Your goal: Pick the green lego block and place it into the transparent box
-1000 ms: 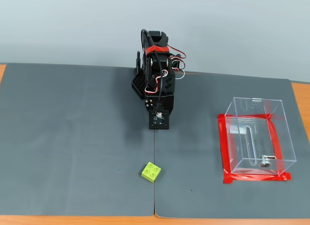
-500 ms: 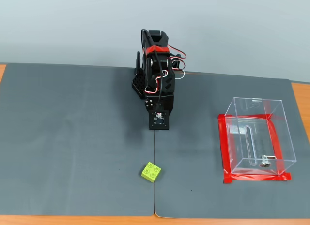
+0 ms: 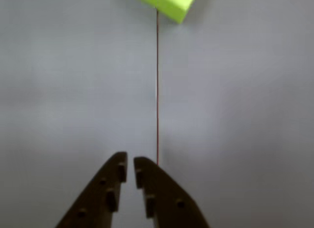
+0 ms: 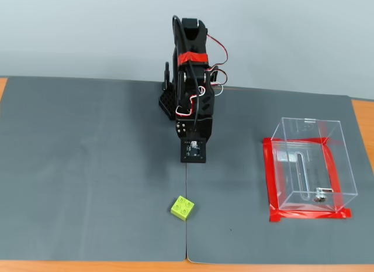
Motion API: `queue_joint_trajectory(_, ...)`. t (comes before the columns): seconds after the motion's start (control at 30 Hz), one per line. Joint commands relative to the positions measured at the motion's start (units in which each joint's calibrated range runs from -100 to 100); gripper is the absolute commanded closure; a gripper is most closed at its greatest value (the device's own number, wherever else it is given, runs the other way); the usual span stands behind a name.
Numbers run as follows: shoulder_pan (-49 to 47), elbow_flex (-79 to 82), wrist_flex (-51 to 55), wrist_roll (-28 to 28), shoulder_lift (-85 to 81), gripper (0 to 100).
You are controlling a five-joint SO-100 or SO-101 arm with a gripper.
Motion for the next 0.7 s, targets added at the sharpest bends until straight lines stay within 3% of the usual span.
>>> queue_joint_trajectory(0.0, -0.09, -10.03, -2.99, -0.44, 9.42, 98)
queue_joint_trajectory(0.43, 0.06, -34.18, -2.99, -9.71, 32.56, 98)
queue_joint_trajectory(0.67, 0.14, -42.05, -2.99, -11.43, 42.06, 98)
